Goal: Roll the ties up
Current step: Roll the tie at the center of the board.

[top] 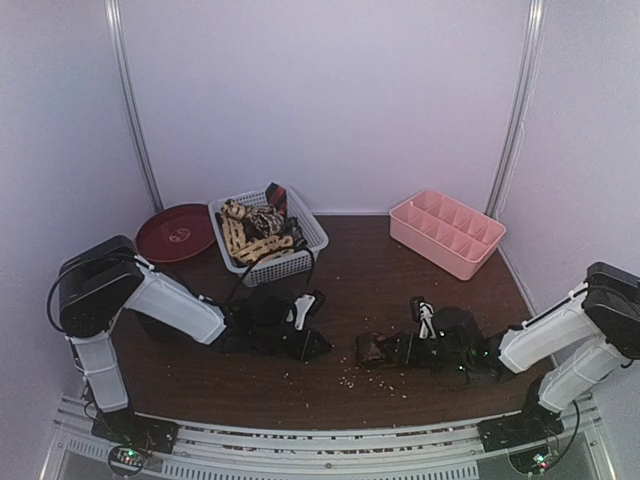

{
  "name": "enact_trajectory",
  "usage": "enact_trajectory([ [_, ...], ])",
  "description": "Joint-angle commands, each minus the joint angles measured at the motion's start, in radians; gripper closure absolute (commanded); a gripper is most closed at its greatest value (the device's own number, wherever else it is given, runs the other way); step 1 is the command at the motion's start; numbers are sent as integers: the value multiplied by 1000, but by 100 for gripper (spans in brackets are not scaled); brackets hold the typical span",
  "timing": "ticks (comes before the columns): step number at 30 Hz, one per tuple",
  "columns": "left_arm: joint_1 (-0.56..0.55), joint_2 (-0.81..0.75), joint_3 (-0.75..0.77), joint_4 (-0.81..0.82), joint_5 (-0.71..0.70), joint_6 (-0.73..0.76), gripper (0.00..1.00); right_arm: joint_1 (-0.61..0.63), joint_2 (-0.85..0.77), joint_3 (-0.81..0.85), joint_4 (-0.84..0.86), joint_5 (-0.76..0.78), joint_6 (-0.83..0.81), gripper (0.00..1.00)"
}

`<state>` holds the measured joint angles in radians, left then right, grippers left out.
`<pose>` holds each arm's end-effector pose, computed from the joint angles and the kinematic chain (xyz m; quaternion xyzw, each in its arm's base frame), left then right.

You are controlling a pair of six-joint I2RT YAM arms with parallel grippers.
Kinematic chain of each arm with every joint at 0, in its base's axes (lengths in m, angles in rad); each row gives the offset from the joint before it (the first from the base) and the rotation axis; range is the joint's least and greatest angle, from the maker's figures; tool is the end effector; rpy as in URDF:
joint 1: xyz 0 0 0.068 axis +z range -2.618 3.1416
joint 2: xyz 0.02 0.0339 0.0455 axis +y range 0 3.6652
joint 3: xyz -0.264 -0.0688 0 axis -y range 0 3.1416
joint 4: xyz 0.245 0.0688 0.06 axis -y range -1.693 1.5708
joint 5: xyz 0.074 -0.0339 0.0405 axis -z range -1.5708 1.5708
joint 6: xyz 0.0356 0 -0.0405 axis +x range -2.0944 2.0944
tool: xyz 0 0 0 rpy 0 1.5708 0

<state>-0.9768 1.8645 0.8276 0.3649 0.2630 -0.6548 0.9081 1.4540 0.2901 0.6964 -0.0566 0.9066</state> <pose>0.1925 -0.3015 0.1184 0.1994 0.8723 -0.3946 0.2091 0.1455 0.1897 0.1251 -0.0155 0.8513 0.4276 0.3036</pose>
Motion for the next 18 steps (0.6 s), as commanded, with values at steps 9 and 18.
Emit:
enact_trajectory([
  [9,12,-73,-142,98,14,2,90,93,219,93,154,-41,138,65],
  [18,49,-13,-49,69,5,59,90,81,193,141,54,-4,67,65],
])
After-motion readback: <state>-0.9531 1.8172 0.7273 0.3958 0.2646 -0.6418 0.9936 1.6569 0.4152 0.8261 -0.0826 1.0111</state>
